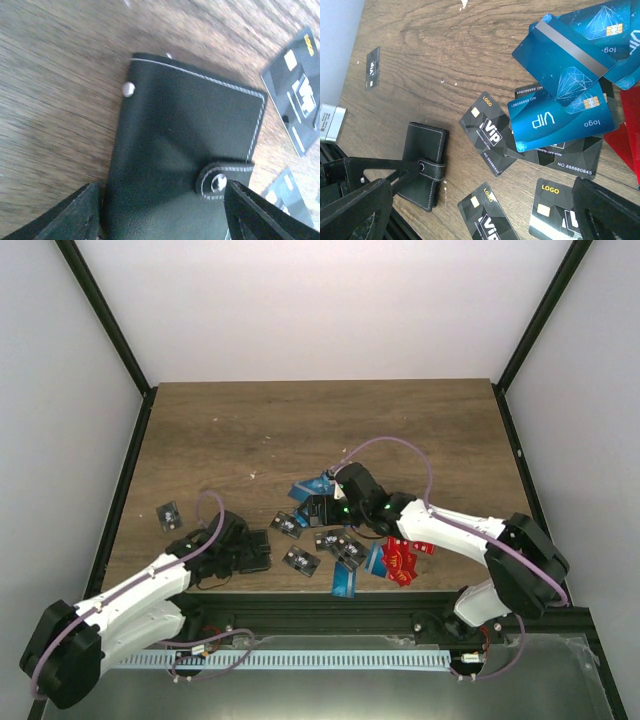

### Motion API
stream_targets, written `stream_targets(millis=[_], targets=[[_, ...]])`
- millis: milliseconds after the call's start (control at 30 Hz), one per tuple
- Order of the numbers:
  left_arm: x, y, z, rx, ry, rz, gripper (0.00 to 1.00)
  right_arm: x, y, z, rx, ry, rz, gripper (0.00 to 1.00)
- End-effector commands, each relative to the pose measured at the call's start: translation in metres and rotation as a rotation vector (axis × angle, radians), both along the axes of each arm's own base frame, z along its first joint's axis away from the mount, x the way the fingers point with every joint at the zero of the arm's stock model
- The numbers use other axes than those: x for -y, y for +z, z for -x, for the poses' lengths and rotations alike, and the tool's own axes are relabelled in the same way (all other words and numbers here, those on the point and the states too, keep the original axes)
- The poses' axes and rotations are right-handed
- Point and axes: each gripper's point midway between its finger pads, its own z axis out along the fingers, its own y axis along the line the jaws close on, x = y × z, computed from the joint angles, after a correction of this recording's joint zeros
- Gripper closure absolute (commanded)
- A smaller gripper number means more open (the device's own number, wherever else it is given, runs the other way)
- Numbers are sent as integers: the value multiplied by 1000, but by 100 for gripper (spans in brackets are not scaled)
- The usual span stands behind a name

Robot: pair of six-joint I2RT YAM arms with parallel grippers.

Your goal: Put the credit cards into the card holder

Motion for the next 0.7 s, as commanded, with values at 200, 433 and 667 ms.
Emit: stream_targets(millis=[200,433,667], targets=[[11,-9,14,23,-55,24,43,-15,-11,16,-64,68,-33,0],[1,-12,13,86,-55,7,54,-15,-15,17,-71,75,-20,0],[3,-25,16,94,-61,39,86,-16,-15,20,-76,83,-21,1]])
